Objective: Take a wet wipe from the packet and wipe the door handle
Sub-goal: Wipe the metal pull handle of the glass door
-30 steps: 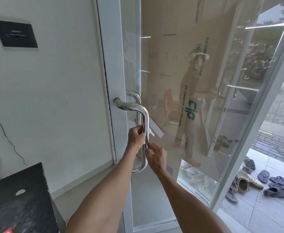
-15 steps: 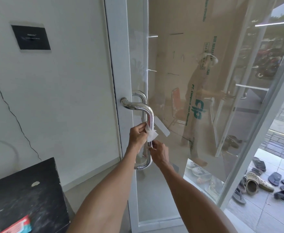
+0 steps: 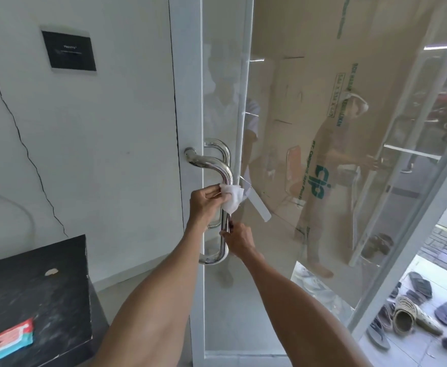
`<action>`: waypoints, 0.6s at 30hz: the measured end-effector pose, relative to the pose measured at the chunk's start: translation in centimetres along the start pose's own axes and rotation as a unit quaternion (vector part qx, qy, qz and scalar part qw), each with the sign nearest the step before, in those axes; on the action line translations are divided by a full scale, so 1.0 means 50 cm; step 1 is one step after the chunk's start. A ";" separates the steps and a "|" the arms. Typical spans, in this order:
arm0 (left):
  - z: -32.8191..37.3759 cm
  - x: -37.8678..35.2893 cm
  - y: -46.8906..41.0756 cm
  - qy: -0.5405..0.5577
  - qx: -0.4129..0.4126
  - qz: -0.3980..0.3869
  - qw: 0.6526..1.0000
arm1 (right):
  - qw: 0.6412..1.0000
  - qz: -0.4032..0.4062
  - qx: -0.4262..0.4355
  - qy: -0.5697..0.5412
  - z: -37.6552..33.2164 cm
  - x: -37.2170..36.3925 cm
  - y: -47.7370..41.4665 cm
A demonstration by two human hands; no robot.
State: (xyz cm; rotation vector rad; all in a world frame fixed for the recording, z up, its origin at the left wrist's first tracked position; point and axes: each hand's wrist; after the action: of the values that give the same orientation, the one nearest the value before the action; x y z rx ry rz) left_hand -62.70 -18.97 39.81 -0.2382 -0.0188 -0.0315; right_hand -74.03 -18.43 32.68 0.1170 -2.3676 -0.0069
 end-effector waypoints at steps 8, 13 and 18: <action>-0.075 -0.013 0.029 -0.121 0.017 -0.010 0.992 | 0.999 -0.014 -0.007 0.036 0.005 0.001 -0.020; -0.068 -0.017 0.026 -0.142 0.001 0.011 0.990 | 0.999 -0.017 -0.007 0.050 0.004 0.001 -0.027; 0.013 -0.028 0.003 -0.090 -0.061 0.067 0.992 | 0.998 -0.024 -0.010 0.051 0.001 0.002 -0.025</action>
State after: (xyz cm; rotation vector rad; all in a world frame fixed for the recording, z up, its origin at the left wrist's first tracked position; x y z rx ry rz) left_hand -64.11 -18.61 40.38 -0.3632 -0.1801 0.1239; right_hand -74.04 -19.67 32.67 0.1603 -2.2625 -0.0473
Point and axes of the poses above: each hand's wrist, its own y-axis away from the middle knuckle, its own x-axis out of the back of the hand, z = x × y, and after that the axes turned 11 degrees about -z, right-handed
